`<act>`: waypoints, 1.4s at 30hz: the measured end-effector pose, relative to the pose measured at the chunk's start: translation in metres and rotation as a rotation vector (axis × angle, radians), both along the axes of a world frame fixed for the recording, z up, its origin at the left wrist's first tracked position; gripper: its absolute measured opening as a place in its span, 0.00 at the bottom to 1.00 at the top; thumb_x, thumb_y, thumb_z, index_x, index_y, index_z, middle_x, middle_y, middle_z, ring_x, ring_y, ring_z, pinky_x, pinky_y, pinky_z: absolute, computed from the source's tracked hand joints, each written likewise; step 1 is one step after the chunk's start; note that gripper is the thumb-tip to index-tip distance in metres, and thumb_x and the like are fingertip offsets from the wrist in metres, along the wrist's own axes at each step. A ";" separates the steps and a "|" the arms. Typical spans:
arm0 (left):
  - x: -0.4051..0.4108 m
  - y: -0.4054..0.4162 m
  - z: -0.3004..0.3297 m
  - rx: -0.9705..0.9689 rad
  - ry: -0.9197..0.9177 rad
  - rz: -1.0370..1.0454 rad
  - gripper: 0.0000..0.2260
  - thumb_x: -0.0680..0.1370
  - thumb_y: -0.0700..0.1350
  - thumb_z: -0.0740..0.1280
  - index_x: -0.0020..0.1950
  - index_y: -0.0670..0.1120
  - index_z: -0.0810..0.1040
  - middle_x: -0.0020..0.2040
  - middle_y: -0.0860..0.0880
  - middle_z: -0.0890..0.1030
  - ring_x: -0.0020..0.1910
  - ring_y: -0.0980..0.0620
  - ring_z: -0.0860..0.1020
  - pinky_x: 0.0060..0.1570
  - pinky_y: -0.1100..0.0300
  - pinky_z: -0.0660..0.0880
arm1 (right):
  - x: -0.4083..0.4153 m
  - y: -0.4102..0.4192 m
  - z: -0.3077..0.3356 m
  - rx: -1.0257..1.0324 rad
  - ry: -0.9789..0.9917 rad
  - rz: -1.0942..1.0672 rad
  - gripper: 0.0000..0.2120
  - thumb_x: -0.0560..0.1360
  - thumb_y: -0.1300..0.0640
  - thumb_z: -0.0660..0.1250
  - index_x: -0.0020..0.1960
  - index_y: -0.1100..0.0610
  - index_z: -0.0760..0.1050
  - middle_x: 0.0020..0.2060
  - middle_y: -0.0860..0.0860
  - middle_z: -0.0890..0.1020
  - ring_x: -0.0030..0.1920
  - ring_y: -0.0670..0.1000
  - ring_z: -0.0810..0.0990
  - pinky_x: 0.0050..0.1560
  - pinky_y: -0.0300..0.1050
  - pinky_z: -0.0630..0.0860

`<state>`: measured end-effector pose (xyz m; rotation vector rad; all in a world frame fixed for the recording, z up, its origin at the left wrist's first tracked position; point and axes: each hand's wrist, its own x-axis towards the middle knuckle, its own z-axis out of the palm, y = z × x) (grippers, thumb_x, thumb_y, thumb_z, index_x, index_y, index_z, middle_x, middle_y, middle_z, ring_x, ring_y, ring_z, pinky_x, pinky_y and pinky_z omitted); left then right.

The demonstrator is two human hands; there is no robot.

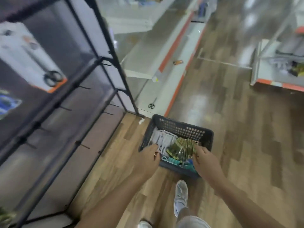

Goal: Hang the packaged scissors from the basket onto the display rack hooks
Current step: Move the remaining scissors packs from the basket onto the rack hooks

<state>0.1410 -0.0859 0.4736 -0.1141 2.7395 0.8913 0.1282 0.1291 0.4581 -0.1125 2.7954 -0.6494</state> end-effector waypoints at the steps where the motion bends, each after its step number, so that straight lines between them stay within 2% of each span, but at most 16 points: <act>1: -0.009 0.010 -0.011 -0.010 -0.032 -0.015 0.15 0.79 0.44 0.56 0.55 0.36 0.77 0.53 0.40 0.80 0.53 0.45 0.76 0.53 0.53 0.70 | -0.002 0.010 -0.013 0.004 -0.048 -0.030 0.17 0.78 0.58 0.60 0.65 0.62 0.71 0.59 0.57 0.78 0.56 0.57 0.78 0.53 0.47 0.73; 3: -0.029 0.024 -0.031 -0.019 -0.084 -0.025 0.12 0.79 0.39 0.60 0.59 0.37 0.77 0.56 0.41 0.79 0.57 0.45 0.76 0.54 0.58 0.68 | -0.011 0.027 -0.039 0.014 -0.112 -0.066 0.18 0.79 0.57 0.60 0.67 0.62 0.70 0.62 0.57 0.77 0.58 0.57 0.77 0.55 0.47 0.72; 8: -0.083 0.049 -0.091 -0.038 -0.166 -0.033 0.14 0.79 0.40 0.60 0.64 0.41 0.75 0.59 0.44 0.78 0.59 0.48 0.75 0.56 0.59 0.68 | -0.051 0.053 -0.102 0.073 -0.187 -0.086 0.21 0.80 0.57 0.57 0.71 0.60 0.65 0.68 0.54 0.71 0.64 0.54 0.72 0.61 0.45 0.69; 13: -0.124 0.058 -0.170 -0.142 -0.196 -0.172 0.15 0.80 0.41 0.58 0.67 0.42 0.72 0.64 0.47 0.75 0.64 0.51 0.71 0.61 0.61 0.65 | -0.089 0.062 -0.180 0.103 -0.166 -0.147 0.21 0.78 0.59 0.61 0.70 0.64 0.67 0.68 0.57 0.71 0.68 0.56 0.70 0.65 0.47 0.68; 14: -0.131 0.058 -0.190 -0.167 -0.193 -0.229 0.16 0.80 0.41 0.57 0.67 0.42 0.71 0.65 0.47 0.74 0.65 0.51 0.70 0.63 0.62 0.64 | -0.096 0.061 -0.198 0.109 -0.139 -0.145 0.21 0.76 0.60 0.65 0.68 0.66 0.69 0.66 0.59 0.73 0.67 0.57 0.72 0.65 0.48 0.69; 17: -0.146 0.062 -0.263 -0.231 -0.206 -0.341 0.20 0.81 0.44 0.56 0.74 0.44 0.64 0.73 0.48 0.65 0.72 0.53 0.62 0.70 0.63 0.57 | -0.115 0.054 -0.266 0.133 -0.061 -0.162 0.24 0.63 0.66 0.77 0.57 0.71 0.77 0.53 0.64 0.81 0.54 0.62 0.81 0.51 0.55 0.77; 19: -0.155 0.068 -0.321 -0.278 -0.238 -0.384 0.23 0.82 0.46 0.55 0.76 0.45 0.57 0.76 0.48 0.58 0.75 0.53 0.57 0.72 0.62 0.53 | -0.124 0.048 -0.327 0.104 -0.066 -0.203 0.25 0.65 0.66 0.75 0.60 0.71 0.74 0.57 0.66 0.78 0.58 0.63 0.79 0.54 0.56 0.76; 22: -0.170 0.077 -0.410 -0.377 -0.226 -0.528 0.26 0.82 0.49 0.53 0.78 0.45 0.48 0.78 0.47 0.50 0.76 0.51 0.50 0.73 0.60 0.47 | -0.135 0.042 -0.420 0.114 -0.072 -0.252 0.26 0.74 0.62 0.66 0.70 0.67 0.65 0.69 0.65 0.67 0.69 0.62 0.68 0.65 0.58 0.68; 24: -0.181 0.081 -0.465 -0.411 -0.202 -0.583 0.27 0.82 0.50 0.53 0.78 0.45 0.47 0.78 0.47 0.48 0.77 0.50 0.48 0.74 0.58 0.45 | -0.145 0.041 -0.472 0.172 -0.106 -0.257 0.28 0.78 0.58 0.61 0.75 0.63 0.56 0.74 0.62 0.57 0.74 0.60 0.58 0.72 0.57 0.59; 27: -0.198 0.089 -0.536 -0.415 -0.164 -0.612 0.28 0.81 0.50 0.53 0.78 0.45 0.46 0.78 0.46 0.48 0.77 0.49 0.46 0.74 0.55 0.44 | -0.167 0.048 -0.531 0.233 -0.128 -0.282 0.30 0.79 0.55 0.57 0.77 0.58 0.48 0.76 0.58 0.49 0.76 0.57 0.49 0.74 0.55 0.50; 33: -0.253 0.122 -0.625 -0.417 -0.008 -0.662 0.28 0.80 0.49 0.56 0.77 0.44 0.50 0.77 0.43 0.53 0.76 0.46 0.52 0.73 0.52 0.51 | -0.216 0.080 -0.606 0.344 -0.099 -0.292 0.31 0.80 0.52 0.55 0.77 0.59 0.45 0.76 0.58 0.47 0.76 0.57 0.47 0.73 0.55 0.51; 37: -0.280 0.148 -0.650 -0.371 0.060 -0.644 0.24 0.81 0.51 0.56 0.74 0.42 0.58 0.75 0.43 0.58 0.74 0.45 0.55 0.71 0.51 0.55 | -0.227 0.085 -0.642 0.275 -0.106 -0.401 0.28 0.80 0.53 0.53 0.76 0.60 0.48 0.76 0.56 0.49 0.75 0.56 0.50 0.73 0.55 0.55; 40: -0.279 0.162 -0.660 -0.272 -0.024 -0.570 0.27 0.82 0.55 0.52 0.76 0.42 0.53 0.77 0.44 0.52 0.75 0.47 0.50 0.73 0.54 0.48 | -0.222 0.086 -0.659 0.154 -0.139 -0.480 0.27 0.81 0.52 0.51 0.76 0.61 0.49 0.75 0.56 0.51 0.75 0.57 0.51 0.72 0.55 0.56; 42: -0.273 0.172 -0.671 -0.222 -0.097 -0.517 0.30 0.81 0.59 0.51 0.77 0.43 0.49 0.78 0.45 0.48 0.76 0.48 0.46 0.73 0.54 0.43 | -0.220 0.085 -0.663 0.111 -0.198 -0.506 0.27 0.82 0.52 0.50 0.76 0.60 0.46 0.76 0.57 0.48 0.75 0.58 0.48 0.72 0.54 0.54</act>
